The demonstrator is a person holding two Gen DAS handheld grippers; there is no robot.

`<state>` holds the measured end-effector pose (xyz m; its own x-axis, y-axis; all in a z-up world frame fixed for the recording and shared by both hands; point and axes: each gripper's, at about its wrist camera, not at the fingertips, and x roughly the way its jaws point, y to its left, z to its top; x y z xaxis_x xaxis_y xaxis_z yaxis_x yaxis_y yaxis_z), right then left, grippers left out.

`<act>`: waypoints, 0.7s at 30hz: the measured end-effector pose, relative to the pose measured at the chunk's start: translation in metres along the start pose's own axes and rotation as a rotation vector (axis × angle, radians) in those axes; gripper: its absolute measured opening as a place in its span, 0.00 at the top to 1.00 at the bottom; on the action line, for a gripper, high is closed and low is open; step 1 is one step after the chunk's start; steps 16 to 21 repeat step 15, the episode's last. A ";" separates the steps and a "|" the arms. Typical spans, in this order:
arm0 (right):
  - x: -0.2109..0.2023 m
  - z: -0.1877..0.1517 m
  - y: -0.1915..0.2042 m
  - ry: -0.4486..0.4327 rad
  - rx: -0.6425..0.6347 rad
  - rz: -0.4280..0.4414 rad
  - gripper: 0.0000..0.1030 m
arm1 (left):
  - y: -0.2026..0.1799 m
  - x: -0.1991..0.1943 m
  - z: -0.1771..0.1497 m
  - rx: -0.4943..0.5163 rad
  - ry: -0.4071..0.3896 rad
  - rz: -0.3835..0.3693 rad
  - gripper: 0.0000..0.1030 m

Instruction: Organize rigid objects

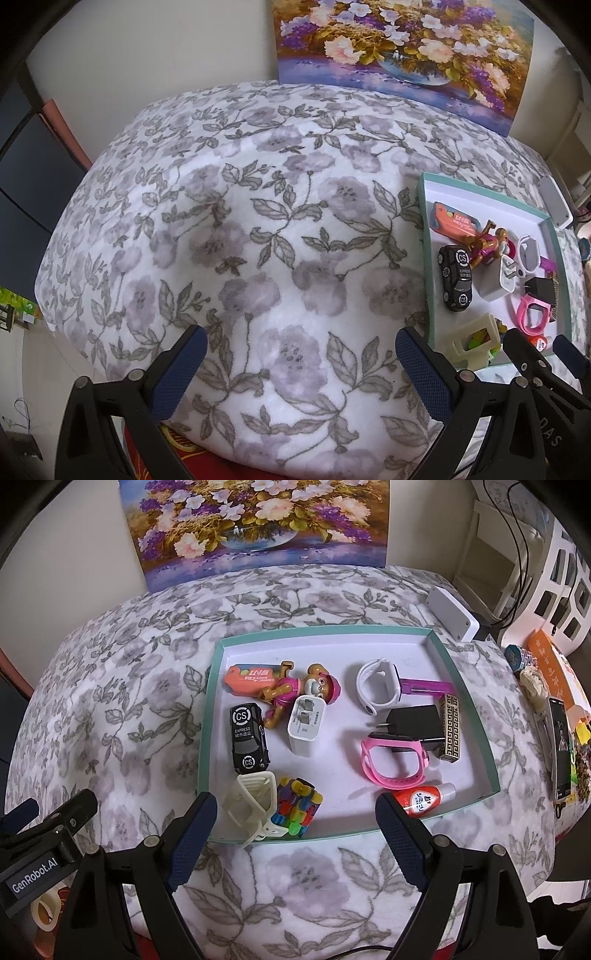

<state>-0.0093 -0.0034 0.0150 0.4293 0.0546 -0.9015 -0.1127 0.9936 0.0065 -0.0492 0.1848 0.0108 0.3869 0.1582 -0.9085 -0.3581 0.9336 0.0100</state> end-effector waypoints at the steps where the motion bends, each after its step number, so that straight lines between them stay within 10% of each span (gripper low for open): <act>1: 0.000 0.000 0.001 0.001 -0.003 -0.001 0.14 | 0.000 0.000 0.000 -0.001 0.000 0.000 0.00; 21: 0.002 0.001 -0.001 0.003 0.012 -0.003 0.14 | 0.000 0.000 0.000 0.005 -0.002 0.000 0.00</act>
